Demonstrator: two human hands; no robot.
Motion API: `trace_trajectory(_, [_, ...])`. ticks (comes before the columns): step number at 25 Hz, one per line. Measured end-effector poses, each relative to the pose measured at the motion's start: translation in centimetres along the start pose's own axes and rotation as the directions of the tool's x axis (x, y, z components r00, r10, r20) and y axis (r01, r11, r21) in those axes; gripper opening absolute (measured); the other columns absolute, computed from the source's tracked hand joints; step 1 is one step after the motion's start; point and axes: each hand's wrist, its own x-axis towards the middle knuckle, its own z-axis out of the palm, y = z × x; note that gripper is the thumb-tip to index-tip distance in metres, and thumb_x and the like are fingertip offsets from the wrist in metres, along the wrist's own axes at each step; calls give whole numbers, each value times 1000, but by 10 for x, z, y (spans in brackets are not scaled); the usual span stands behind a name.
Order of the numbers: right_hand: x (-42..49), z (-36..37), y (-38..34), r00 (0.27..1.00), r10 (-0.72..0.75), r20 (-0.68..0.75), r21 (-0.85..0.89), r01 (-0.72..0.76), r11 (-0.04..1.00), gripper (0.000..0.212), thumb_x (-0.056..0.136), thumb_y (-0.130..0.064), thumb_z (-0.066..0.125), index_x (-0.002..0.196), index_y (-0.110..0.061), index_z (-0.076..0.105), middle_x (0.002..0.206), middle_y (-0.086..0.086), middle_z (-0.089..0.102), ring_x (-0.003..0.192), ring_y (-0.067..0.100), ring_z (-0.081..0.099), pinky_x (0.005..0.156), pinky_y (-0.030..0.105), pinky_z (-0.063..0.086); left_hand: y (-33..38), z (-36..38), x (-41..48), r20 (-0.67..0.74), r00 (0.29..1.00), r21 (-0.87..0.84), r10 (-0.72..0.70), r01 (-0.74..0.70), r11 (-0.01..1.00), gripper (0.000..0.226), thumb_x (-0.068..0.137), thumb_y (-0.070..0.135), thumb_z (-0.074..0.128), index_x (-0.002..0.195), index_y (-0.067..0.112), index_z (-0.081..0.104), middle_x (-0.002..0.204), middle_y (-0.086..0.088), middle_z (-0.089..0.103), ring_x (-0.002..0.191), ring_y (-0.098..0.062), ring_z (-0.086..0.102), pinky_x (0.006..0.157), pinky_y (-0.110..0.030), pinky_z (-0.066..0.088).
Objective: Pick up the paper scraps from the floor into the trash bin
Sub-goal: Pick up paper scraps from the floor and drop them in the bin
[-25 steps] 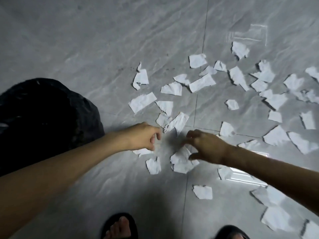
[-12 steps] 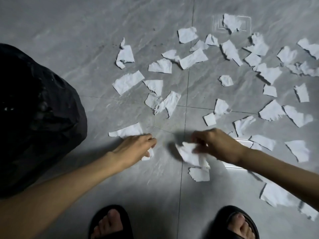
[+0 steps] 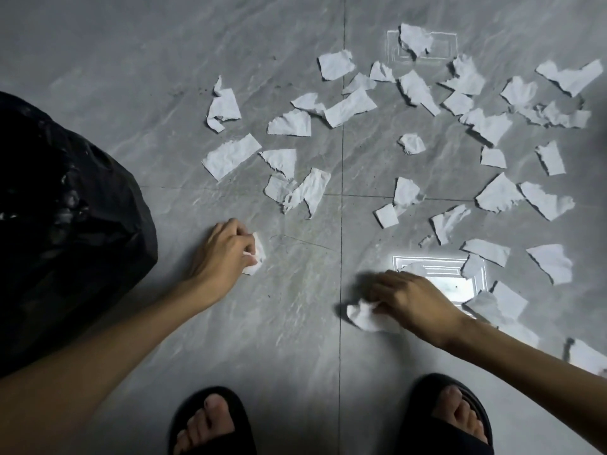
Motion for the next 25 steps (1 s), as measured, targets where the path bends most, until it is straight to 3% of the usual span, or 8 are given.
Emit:
trace_trajectory(2, [-3,-2,12,946,279,-164,8,-282,959,19,76,-22,77,88,-12,67,96,7,65,83,31,62,60,33,49,2,0,1,13,1000,-50,-20,21,999,11,74,12,77,75,6,68,93,-11,64,87,-32,62,71,-36,46])
trace_trajectory(4, [-5,-1,22,831,527,-179,-25,-540,842,22,81,-21,72,100,-12,66,105,9,61,91,34,59,59,35,47,10,-5,-1,2,1000,-126,-25,25,992,9,75,9,74,75,3,68,87,-13,64,80,-32,63,66,-37,49])
trace_trajectory(6, [-4,4,21,802,590,-93,74,-585,808,15,85,-16,63,99,-11,63,99,10,60,89,35,60,57,33,41,24,-16,-2,-23,999,-216,-40,34,976,8,75,7,73,75,2,68,79,-12,64,72,-28,61,62,-35,50])
trace_trajectory(10, [31,-5,5,836,547,-44,450,-472,758,7,78,1,63,78,-5,67,73,9,66,67,28,63,61,31,44,58,-72,0,-117,989,-396,-87,34,918,6,74,9,75,74,8,70,57,-1,59,55,-14,49,50,-13,36])
trace_trajectory(13, [82,-49,-18,863,503,-52,613,-370,698,11,78,-1,69,73,-11,67,62,-1,63,55,10,55,55,17,41,72,-149,-6,-238,970,-493,-48,-78,866,10,75,16,77,72,21,69,67,-12,69,59,-12,56,56,-21,47])
trace_trajectory(18, [172,-151,-89,950,311,30,846,-190,499,10,80,-1,69,75,-7,63,52,-10,56,47,7,46,44,18,37,39,-265,-44,-532,842,-506,-87,-234,831,8,71,25,77,75,25,70,74,-3,74,64,-17,67,65,-29,52])
trace_trajectory(22, [231,-214,-160,989,126,-75,857,-1,516,12,79,0,70,76,-10,64,48,-10,52,39,2,44,41,12,37,-38,-276,-72,-564,764,-471,-313,14,882,6,76,9,74,75,12,69,49,6,58,42,-2,47,43,-10,37])
trace_trajectory(25, [272,-234,-211,971,32,-239,810,181,558,24,79,-1,68,68,-21,61,54,-9,54,44,3,45,46,14,38,-95,-255,-82,-443,754,-421,-486,304,855,11,75,6,71,74,17,69,52,8,59,49,-9,53,47,-17,39])
